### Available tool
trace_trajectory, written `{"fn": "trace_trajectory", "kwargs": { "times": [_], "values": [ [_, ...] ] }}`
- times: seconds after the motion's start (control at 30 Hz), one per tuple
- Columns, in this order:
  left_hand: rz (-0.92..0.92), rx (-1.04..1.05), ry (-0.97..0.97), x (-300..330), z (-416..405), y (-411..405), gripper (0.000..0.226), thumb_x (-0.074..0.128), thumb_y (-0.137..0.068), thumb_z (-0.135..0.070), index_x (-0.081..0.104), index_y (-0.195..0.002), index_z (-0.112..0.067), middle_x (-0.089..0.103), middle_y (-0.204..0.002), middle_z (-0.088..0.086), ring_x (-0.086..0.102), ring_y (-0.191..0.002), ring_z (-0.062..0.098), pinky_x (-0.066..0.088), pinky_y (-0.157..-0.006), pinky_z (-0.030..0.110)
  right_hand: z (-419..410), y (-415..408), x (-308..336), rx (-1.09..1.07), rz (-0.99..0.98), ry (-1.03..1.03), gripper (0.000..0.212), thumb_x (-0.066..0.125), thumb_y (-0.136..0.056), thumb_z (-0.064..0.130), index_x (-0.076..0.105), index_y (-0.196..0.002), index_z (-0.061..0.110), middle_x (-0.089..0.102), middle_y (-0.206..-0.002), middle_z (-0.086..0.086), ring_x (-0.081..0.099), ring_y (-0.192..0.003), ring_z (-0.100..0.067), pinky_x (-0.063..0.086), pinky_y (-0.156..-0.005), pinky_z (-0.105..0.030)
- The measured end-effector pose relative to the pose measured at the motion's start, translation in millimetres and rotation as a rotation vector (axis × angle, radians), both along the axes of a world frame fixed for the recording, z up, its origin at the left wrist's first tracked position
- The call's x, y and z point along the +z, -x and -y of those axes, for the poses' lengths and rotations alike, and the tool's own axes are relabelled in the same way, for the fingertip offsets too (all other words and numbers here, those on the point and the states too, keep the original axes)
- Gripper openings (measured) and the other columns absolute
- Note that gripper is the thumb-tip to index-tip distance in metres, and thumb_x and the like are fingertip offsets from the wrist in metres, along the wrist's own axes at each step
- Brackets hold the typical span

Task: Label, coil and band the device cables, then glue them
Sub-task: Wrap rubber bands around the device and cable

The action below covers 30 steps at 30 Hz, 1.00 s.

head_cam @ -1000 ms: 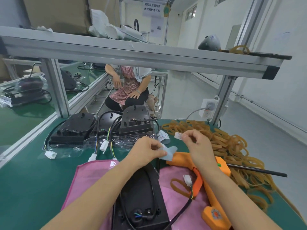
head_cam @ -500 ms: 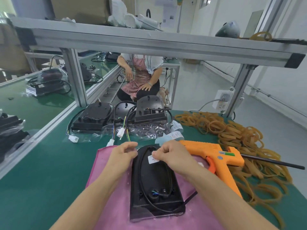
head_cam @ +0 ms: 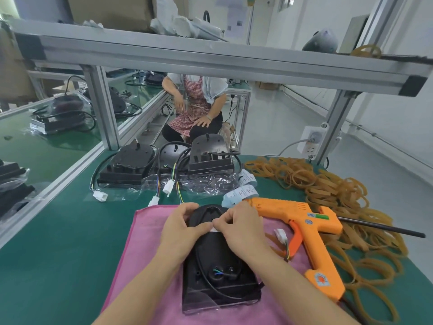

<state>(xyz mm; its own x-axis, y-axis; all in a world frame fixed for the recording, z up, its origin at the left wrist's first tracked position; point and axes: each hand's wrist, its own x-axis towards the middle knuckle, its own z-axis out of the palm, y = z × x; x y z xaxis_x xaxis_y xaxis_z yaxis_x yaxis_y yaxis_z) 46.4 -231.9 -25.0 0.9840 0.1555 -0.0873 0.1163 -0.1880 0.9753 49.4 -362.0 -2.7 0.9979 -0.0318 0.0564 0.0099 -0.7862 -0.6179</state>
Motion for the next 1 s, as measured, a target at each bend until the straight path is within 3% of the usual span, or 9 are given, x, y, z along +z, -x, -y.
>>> {"fn": "trace_trajectory", "kwargs": {
  "times": [0.1, 0.17, 0.27, 0.37, 0.43, 0.5, 0.63, 0.8, 1.0],
  "values": [
    [0.006, 0.011, -0.009, -1.3, -0.2, -2.5, 0.063, 0.077, -0.047, -0.028, 0.061, -0.107, -0.018, 0.069, -0.101, 0.005, 0.065, -0.099, 0.023, 0.051, -0.093, 0.047, 0.2, 0.6, -3.2, -0.018, 0.085, 0.05, 0.009, 0.066, -0.085, 0.033, 0.064, -0.088, 0.025, 0.051, -0.106, 0.003, 0.05, -0.103, -0.017, 0.04, -0.09, -0.037],
    [0.009, 0.007, -0.003, -2.9, 0.0, -3.5, 0.059, 0.079, -0.051, -0.024, 0.061, -0.106, -0.019, 0.068, -0.101, 0.003, 0.064, -0.098, 0.022, 0.05, -0.093, 0.048, 6.8, -0.6, -7.2, -0.036, 0.08, -0.103, 0.033, 0.069, -0.084, 0.027, 0.047, -0.108, 0.024, 0.044, -0.11, 0.005, 0.047, -0.102, -0.014, 0.04, -0.089, -0.034],
    [0.029, 0.002, -0.038, -7.2, 1.9, -1.6, 0.053, 0.082, -0.063, -0.021, 0.06, -0.112, -0.019, 0.067, -0.107, 0.002, 0.061, -0.106, 0.023, 0.047, -0.097, 0.048, 16.2, -4.6, -6.3, 0.037, 0.043, -0.199, 0.036, 0.07, -0.084, 0.022, 0.043, -0.108, 0.024, 0.047, -0.092, 0.01, 0.046, -0.079, -0.006, 0.038, -0.069, -0.022],
    [0.058, 0.001, -0.211, -10.9, 2.1, 2.1, 0.063, 0.066, -0.059, -0.041, 0.062, -0.118, -0.022, 0.062, -0.118, 0.001, 0.05, -0.118, 0.025, 0.038, -0.104, 0.048, 42.8, -23.8, 1.0, 0.0, 0.114, -0.21, 0.021, 0.065, -0.088, 0.022, 0.055, -0.107, 0.021, 0.053, -0.089, 0.008, 0.049, -0.075, -0.007, 0.041, -0.073, -0.026],
    [0.054, 0.013, -0.332, -11.1, 3.7, 0.3, 0.058, 0.069, -0.069, -0.044, 0.062, -0.124, -0.026, 0.06, -0.123, -0.002, 0.042, -0.123, 0.024, 0.03, -0.109, 0.047, 76.6, -42.4, 13.5, -0.11, 0.195, -0.041, 0.019, 0.058, -0.093, 0.021, 0.062, -0.11, 0.018, 0.059, -0.104, 0.0, 0.056, -0.093, -0.017, 0.041, -0.084, -0.032],
    [0.084, 0.025, -0.399, -10.8, 7.8, -7.0, 0.043, 0.072, -0.082, -0.031, 0.061, -0.124, -0.028, 0.059, -0.125, -0.005, 0.04, -0.126, 0.021, 0.024, -0.111, 0.044, 113.7, -61.5, 25.1, -0.216, 0.225, 0.279, 0.023, 0.052, -0.096, 0.022, 0.065, -0.115, 0.018, 0.058, -0.116, -0.006, 0.054, -0.11, -0.024, 0.038, -0.091, -0.035],
    [0.146, -0.024, -0.363, -9.6, 15.9, -18.4, 0.032, 0.07, -0.085, -0.024, 0.062, -0.115, -0.033, 0.056, -0.123, -0.01, 0.034, -0.129, 0.017, 0.02, -0.113, 0.043, 156.8, -94.5, 25.6, -0.289, 0.089, 0.839, 0.025, 0.053, -0.096, 0.024, 0.062, -0.119, 0.019, 0.052, -0.127, -0.007, 0.045, -0.122, -0.027, 0.036, -0.102, -0.039],
    [0.168, -0.029, -0.456, -16.6, 13.5, -19.1, 0.037, 0.065, -0.089, -0.035, 0.055, -0.125, -0.037, 0.049, -0.123, -0.018, 0.027, -0.13, 0.01, 0.013, -0.109, 0.036, 170.0, -121.5, 6.4, -0.275, -0.022, 1.056, 0.033, 0.052, -0.092, 0.018, 0.059, -0.125, 0.021, 0.051, -0.131, -0.006, 0.042, -0.125, -0.026, 0.031, -0.105, -0.038],
    [0.183, -0.022, -0.444, -17.0, 14.4, -17.8, 0.037, 0.064, -0.089, -0.036, 0.053, -0.124, -0.037, 0.048, -0.123, -0.02, 0.028, -0.129, 0.006, 0.013, -0.11, 0.032, 177.0, -138.4, -2.5, -0.24, -0.003, 1.152, 0.032, 0.05, -0.092, 0.014, 0.06, -0.119, 0.026, 0.059, -0.122, 0.0, 0.052, -0.118, -0.022, 0.031, -0.103, -0.038]
  ]
}}
